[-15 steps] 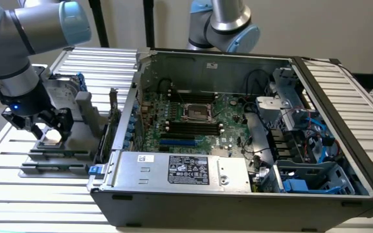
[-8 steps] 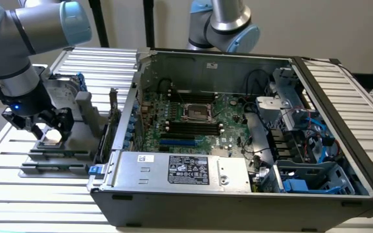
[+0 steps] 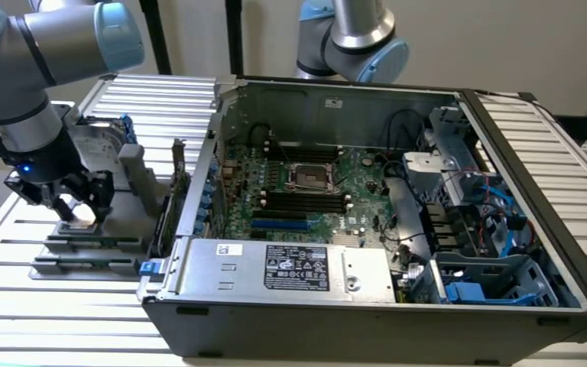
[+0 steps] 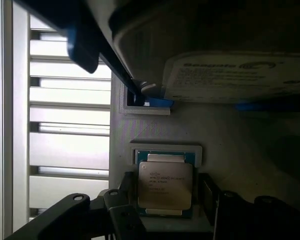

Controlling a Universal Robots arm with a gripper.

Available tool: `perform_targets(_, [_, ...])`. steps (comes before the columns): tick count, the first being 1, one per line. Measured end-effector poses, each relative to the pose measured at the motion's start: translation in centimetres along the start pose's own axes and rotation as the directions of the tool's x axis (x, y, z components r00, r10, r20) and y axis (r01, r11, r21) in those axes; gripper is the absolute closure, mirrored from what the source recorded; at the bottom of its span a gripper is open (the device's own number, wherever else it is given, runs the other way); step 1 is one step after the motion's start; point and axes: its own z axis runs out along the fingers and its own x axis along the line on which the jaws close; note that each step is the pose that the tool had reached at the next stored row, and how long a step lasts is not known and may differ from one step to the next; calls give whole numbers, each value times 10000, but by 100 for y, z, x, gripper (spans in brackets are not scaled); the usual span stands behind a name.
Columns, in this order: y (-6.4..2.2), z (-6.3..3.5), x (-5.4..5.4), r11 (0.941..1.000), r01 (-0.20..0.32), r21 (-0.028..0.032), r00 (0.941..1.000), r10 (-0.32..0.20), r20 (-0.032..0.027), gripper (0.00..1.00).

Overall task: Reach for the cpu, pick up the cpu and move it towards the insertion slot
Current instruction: 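Pick up the cpu and move it towards the insertion slot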

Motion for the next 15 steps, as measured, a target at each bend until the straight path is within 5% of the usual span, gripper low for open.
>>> perform_targets(7, [0, 0, 0, 10000, 18, 0, 10000, -18, -1, 45])
perform_targets(15, [0, 1, 0, 10000, 19, -1, 10000, -19, -10, 45])
